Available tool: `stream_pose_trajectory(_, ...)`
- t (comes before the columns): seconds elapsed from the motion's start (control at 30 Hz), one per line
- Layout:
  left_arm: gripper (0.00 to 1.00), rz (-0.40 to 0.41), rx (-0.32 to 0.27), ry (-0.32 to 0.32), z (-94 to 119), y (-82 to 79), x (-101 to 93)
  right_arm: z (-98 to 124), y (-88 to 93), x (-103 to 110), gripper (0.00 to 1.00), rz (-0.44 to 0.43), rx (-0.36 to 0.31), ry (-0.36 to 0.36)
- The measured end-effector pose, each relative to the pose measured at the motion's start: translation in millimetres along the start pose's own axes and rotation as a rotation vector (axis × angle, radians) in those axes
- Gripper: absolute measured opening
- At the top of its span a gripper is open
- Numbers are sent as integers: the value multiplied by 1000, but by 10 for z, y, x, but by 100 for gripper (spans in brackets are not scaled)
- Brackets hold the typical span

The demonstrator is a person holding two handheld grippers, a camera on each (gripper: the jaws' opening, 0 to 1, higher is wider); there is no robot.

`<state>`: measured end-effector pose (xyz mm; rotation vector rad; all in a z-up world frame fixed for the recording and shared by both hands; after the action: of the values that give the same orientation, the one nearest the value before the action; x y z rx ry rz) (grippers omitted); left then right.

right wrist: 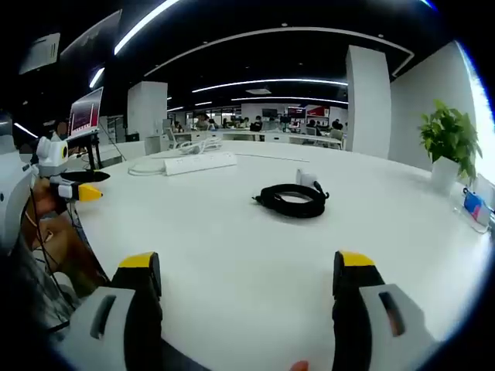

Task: Straighten the power strip on the desk, plug the charger into it

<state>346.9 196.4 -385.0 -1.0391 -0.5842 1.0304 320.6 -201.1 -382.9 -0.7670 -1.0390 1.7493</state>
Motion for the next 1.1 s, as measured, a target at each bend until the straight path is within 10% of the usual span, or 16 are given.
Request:
stream_pose_trajectory(0.4, 91, 16, -9, 7, 14, 5, -12, -5, 10, 20, 91, -3, -2, -6)
stream_pose_trajectory(0.57, 89, 24, -5, 16, 32, 1, -27, 0, -51, -9, 89, -68, -103, -14)
stream_pose_trajectory(1.1, 89, 2, 8, 7, -19, -206, -57, -213, -378, 29, 89, 77, -141, -83)
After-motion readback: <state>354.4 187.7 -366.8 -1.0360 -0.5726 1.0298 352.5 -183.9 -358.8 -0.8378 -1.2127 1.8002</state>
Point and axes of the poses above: the point that each gripper's makers call its tool centre point, and the gripper's own axes: z roughly backward along the fingers, x roughly to its left, y roughly out of its underside, the point moved 9 cm from there along z, roughly backward along the fingers, and after that the axes turned 8 degrees about x, right-handed, at the moved point
